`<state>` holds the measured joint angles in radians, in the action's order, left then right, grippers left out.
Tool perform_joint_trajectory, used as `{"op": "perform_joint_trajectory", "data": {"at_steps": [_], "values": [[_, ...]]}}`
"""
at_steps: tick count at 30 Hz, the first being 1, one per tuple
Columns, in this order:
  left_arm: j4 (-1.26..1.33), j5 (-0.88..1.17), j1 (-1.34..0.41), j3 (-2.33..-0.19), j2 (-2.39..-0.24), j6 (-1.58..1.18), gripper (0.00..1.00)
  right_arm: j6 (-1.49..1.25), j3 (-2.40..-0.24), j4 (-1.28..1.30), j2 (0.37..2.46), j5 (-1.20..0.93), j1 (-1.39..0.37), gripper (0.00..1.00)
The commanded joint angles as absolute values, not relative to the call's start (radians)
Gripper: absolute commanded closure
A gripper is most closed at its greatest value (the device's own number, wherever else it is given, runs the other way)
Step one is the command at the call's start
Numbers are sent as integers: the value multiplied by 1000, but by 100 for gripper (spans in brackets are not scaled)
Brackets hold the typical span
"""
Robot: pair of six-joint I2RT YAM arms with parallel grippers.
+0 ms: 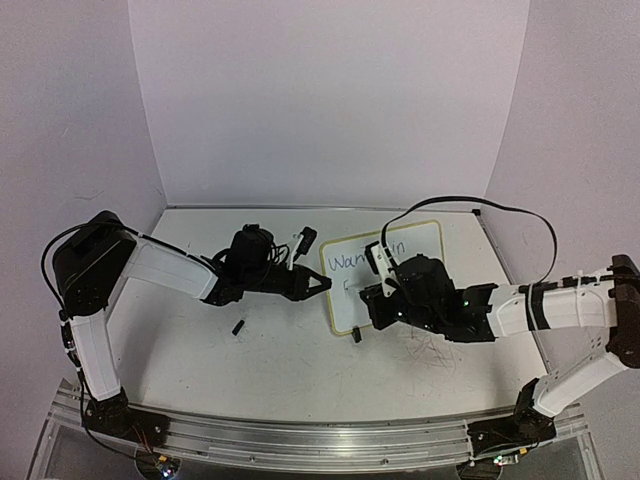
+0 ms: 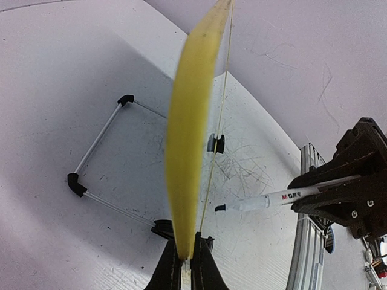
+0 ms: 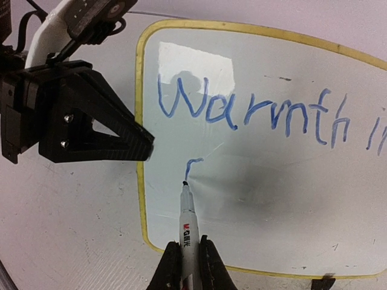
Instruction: Write a sentence on the whiteboard
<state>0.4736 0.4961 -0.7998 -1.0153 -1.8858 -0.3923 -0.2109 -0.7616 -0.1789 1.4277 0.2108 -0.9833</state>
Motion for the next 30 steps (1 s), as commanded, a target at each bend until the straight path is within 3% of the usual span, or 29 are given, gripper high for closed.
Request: {"op": "perform_joint_trajectory", "data": {"at_steps": [1,30], "values": [[423,496,-824,-1029,-1911,-372,100,-228,-814,-223,1423,296,-981,100],[422,505,-825,-1044,-1928,-368,100,-198,-820,-235,1489,248,-961,100]]}}
